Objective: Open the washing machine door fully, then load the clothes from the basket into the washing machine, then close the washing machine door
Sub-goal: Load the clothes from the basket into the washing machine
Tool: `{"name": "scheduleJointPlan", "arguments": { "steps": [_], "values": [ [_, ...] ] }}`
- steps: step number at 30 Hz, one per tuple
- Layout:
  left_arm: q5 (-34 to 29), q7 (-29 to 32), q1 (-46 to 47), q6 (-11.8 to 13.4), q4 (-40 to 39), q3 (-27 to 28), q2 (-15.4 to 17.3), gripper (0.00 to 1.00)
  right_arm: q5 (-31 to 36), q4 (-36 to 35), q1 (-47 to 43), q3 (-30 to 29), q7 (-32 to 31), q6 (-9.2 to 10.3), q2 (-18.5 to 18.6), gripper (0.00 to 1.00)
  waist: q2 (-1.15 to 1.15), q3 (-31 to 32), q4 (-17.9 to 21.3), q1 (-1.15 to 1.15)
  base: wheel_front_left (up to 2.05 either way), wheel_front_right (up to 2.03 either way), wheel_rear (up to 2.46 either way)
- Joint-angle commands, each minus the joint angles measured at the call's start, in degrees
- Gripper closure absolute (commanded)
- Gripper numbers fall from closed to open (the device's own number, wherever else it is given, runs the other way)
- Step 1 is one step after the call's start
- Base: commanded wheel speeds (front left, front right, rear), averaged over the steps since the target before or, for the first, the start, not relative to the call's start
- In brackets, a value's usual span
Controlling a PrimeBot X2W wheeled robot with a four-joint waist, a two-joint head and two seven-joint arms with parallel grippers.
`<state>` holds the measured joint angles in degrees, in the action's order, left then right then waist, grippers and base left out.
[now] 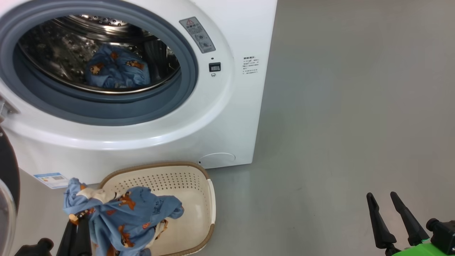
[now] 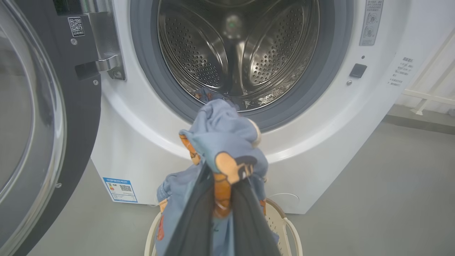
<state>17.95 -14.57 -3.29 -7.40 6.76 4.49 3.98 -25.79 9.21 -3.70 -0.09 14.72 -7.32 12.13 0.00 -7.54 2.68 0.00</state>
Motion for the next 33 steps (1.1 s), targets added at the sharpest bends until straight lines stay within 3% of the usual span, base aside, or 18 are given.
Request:
{"name": "scheduleJointPlan", "arguments": {
  "steps": [1,9,19,24,33],
  "values": [
    [-0.44,-0.42,1.29,-0.09,-1.89,2.13,0.49,1.00,-0.45,-1.55,0.14,1.20,0.28,-0.17,0.75,0.00,0.00,-0.48,0.35,0.00,0.00,0.00,0.00],
    [-0.69,-0.42,7.99,-0.09,-1.61,1.58,1.46,1.00,-0.44,-1.89,1.77,1.44,0.28,-0.17,0.31,0.00,0.00,-3.46,1.38,0.00,0.00,0.00,0.00],
    [-2.08,-0.42,32.01,0.03,3.28,1.56,6.23,1.00,-0.40,-2.41,6.47,2.79,0.28,-0.17,-1.02,0.00,0.00,-10.96,3.60,0.00,0.00,0.00,0.00],
    [-2.70,-0.42,42.62,0.01,13.19,1.08,8.44,1.00,-0.54,-2.58,8.93,3.62,0.28,-0.17,-1.87,0.00,0.00,-14.54,5.49,0.00,0.00,0.00,0.00],
    [-2.09,-0.42,58.60,-0.06,38.46,-0.49,12.59,1.00,-0.69,-3.05,12.73,5.83,0.28,-0.17,-3.66,0.00,0.00,-20.43,9.26,0.00,0.00,0.00,0.00]
  ]
}}
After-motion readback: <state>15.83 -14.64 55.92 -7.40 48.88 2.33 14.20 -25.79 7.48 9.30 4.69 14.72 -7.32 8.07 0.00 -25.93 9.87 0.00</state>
